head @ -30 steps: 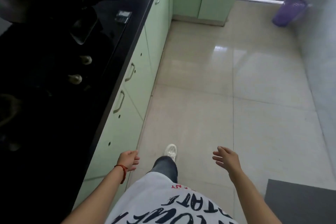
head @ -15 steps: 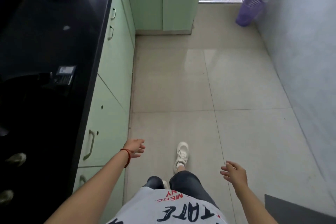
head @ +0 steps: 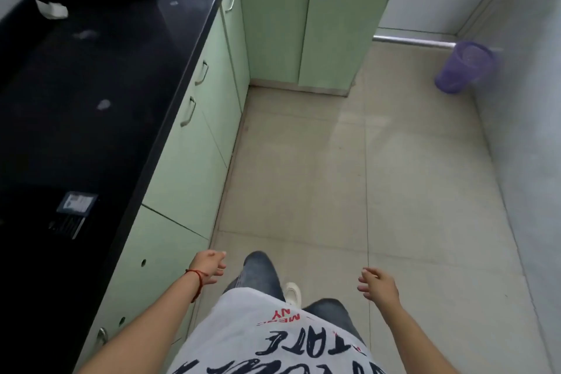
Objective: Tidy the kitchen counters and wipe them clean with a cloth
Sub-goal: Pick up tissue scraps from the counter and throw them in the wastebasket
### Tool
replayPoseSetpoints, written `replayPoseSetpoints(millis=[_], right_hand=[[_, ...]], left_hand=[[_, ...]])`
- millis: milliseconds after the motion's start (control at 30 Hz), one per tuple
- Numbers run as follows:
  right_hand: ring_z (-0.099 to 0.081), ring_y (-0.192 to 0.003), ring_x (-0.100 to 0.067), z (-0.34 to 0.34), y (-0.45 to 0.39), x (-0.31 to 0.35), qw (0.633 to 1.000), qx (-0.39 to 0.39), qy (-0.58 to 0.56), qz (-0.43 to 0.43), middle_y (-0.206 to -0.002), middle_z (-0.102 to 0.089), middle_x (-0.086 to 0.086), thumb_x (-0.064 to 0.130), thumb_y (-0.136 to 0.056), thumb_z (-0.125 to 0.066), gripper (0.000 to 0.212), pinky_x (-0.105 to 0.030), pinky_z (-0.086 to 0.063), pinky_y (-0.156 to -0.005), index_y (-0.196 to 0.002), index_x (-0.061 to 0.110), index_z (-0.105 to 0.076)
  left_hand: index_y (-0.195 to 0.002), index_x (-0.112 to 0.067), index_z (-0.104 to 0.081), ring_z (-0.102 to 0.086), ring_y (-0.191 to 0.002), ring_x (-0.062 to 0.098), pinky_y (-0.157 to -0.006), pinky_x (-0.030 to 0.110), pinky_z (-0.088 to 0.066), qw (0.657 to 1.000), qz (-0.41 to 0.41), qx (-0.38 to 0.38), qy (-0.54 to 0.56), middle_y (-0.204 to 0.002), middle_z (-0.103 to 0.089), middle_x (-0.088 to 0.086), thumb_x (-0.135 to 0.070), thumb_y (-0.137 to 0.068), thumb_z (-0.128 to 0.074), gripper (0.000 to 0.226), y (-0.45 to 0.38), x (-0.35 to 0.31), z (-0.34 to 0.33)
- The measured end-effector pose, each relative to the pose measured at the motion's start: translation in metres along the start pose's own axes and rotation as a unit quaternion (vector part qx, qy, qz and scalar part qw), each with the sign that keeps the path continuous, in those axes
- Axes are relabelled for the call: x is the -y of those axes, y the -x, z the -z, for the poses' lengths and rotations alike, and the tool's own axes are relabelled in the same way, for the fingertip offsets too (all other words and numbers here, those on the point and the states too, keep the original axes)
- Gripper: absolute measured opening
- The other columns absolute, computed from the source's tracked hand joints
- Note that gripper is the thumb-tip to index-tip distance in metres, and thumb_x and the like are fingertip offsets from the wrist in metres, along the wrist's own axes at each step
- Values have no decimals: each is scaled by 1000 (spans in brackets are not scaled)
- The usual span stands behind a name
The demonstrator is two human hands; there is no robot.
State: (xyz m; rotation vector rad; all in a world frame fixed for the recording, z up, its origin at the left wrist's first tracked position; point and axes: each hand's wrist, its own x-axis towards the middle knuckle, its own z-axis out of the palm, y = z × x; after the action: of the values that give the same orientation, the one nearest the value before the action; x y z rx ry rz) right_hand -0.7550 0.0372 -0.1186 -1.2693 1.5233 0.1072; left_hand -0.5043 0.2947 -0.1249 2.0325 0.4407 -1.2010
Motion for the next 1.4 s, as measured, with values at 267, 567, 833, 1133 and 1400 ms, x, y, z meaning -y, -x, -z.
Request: replayPoseSetpoints(millis=[267,567,833,1133,1400], right_hand=[[-55,-63,-20,-35,-106,173,998,34,-1,53,-85,-59,-13,8,-93,-47,24,-26,-42,-57,-114,0,-55],[-52,-60,-22,-52,-186,303,999,12,-27,13,-87,-56,-17,6,-94,-45,20,-30,-38,-55,-111,-2,-52],[-50,-58,-23,-72,-257,408,999,38,-1,22,-72,-54,-10,5,-94,-45,10,-28,-37,-54,-101,3,-52],[-53,-56,-22,-130,-345,569,961,173,187,109,-70,-58,-8,5,-92,-46,11,-27,-40,-51,-99,5,-55],[-57,-57,-22,-220,-362,690,888,293,291,204,-71,-61,-7,6,-90,-50,11,-25,-40,-52,-98,7,-58]], left_hand=[[-77,-11,-50,-44,-51,16,-54,22,-34,999,27,-10,39,-66,-52,6,-19,-92,-49,17,-82,-113,6],[-67,-12,-48,-41,-48,15,-46,17,-34,1000,0,0,21,-63,-50,6,-17,-93,-47,26,-151,-298,18],[-70,-18,-51,-50,-60,13,-59,22,-39,998,-38,-7,57,-70,-55,1,-21,-93,-47,23,-191,-434,20],[-86,-14,-55,-51,-61,13,-59,24,-40,971,46,-101,210,-72,-56,1,-22,-93,-47,13,-206,-461,19],[-106,-9,-54,-55,-70,20,-66,29,-45,890,115,-182,403,-95,-59,15,-20,-93,-47,18,-187,-462,7]])
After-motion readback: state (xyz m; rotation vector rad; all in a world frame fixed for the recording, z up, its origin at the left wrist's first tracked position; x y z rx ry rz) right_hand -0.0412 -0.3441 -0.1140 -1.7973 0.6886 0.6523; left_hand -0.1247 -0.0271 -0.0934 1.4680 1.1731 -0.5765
